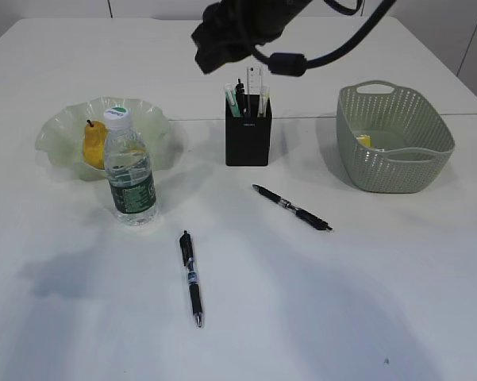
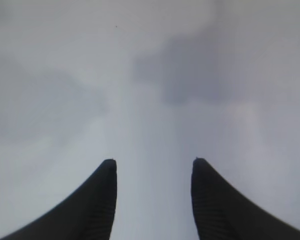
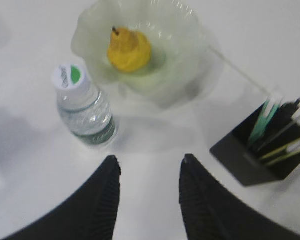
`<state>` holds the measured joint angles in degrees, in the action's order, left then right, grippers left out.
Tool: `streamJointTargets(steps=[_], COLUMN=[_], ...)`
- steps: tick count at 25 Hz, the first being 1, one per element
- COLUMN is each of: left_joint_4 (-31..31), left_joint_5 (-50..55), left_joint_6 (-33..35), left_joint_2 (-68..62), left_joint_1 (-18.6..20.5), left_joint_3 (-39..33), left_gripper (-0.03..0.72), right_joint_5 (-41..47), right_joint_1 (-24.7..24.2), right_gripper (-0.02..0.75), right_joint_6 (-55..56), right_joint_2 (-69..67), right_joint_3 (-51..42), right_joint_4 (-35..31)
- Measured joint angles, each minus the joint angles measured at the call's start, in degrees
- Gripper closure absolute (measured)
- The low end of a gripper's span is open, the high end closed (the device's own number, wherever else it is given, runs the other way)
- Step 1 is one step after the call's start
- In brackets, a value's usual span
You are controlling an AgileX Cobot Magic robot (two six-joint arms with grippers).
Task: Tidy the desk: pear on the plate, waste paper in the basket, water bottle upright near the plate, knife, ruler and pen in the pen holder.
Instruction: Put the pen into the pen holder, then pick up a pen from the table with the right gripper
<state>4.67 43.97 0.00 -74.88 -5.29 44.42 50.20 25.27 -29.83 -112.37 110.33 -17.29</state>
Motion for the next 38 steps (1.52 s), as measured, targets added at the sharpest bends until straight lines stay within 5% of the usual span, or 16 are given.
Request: streamJointTargets(steps=[3, 14, 28, 38], left_joint_4=[0.0, 2.4, 2.4, 2.5], left_joint_5=[0.2, 0.5, 0.5, 0.3], left_joint_6=[0.0, 0.0, 0.0, 0.0], left_joint_2=[0.0, 0.0, 0.0, 0.0], left_joint_1=[0.0, 0.0, 0.0, 0.0], left_joint_3=[0.0, 0.0, 0.0, 0.0], left_gripper=[0.347, 0.348, 0.347, 0.348], right_joint_5=[6.1, 19.8, 20.4, 20.4], right_joint_1=[2.8, 6.3, 12.1, 14.0], right_gripper=[0.436, 0.436, 0.436, 0.436], right_joint_6=[7.7, 32.5, 52.7, 57.3], right_joint_2=[0.0, -0.7, -10.8, -16.4], right_joint_3=[0.0, 0.0, 0.0, 0.6], right_joint_4=[5.2, 8.5, 11.4, 12.0])
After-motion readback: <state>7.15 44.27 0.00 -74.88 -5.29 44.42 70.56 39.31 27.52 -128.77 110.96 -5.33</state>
